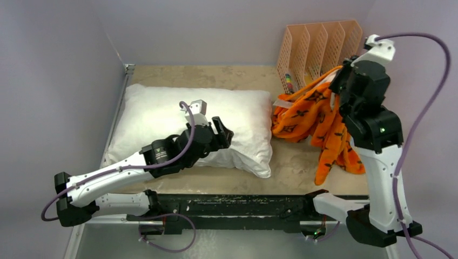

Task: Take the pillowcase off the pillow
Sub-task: Adjust the pillowcase at the center of the board, then reset both arms

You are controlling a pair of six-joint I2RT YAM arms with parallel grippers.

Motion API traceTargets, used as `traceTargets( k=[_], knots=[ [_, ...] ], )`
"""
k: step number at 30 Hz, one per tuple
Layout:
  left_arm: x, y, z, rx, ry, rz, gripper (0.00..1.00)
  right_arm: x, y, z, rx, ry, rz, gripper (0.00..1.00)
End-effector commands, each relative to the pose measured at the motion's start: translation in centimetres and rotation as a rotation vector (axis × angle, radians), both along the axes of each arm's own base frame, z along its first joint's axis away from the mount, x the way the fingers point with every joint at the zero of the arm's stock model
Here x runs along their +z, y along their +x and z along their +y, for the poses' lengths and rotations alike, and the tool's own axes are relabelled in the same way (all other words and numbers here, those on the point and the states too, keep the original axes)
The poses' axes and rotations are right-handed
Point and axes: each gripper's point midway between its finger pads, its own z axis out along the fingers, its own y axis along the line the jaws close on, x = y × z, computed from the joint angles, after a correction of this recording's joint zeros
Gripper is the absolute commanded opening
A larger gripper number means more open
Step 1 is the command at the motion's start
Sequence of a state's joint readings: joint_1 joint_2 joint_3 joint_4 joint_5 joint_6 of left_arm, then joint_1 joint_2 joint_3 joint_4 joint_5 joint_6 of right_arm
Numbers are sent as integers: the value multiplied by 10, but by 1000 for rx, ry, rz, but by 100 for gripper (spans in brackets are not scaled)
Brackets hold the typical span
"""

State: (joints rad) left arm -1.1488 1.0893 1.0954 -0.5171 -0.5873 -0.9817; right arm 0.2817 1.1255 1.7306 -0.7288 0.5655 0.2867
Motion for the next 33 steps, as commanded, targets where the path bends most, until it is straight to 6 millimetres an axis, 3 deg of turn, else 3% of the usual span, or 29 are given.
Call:
traceTargets(
  k=[1,4,5,8,11,13,14,15,16,17,21,23,26,29,33],
  knots=[
    [-6,8,29,110,76,-16,66,13,-9,-34,-162,-136,9,0],
    [-2,8,38,131,86,-23,66,-23,-11,-36,-180,-134,72,0],
    [-1,8,41,140,85,-28,66,-45,-9,-29,-146,-118,115,0],
    [2,9,48,161,89,-39,66,-127,-9,-3,-44,-42,307,0],
    [2,9,49,164,95,-40,67,-221,-22,-10,-127,-55,525,0],
    [2,9,48,161,104,-36,67,-261,-34,-12,-195,-23,615,0],
    [3,9,49,162,106,-35,67,-273,-37,-9,-195,0,642,8],
    [4,9,50,166,112,-33,68,-281,-37,-5,-180,17,655,25],
    [5,9,52,172,114,-35,71,-283,-37,3,-139,39,661,59],
    [8,9,53,173,115,-40,72,-278,-36,7,-121,64,654,72],
    [28,15,75,237,164,-79,74,-199,-11,22,44,63,426,78],
    [45,21,84,252,182,-106,75,-161,-10,37,163,77,335,82],
    [66,36,101,262,211,-117,76,-121,-15,86,484,117,242,88],
    [79,57,119,285,260,-120,77,-99,-20,116,687,118,173,98],
    [89,88,143,306,311,-74,78,-98,-24,140,800,199,144,99]
  ],
)
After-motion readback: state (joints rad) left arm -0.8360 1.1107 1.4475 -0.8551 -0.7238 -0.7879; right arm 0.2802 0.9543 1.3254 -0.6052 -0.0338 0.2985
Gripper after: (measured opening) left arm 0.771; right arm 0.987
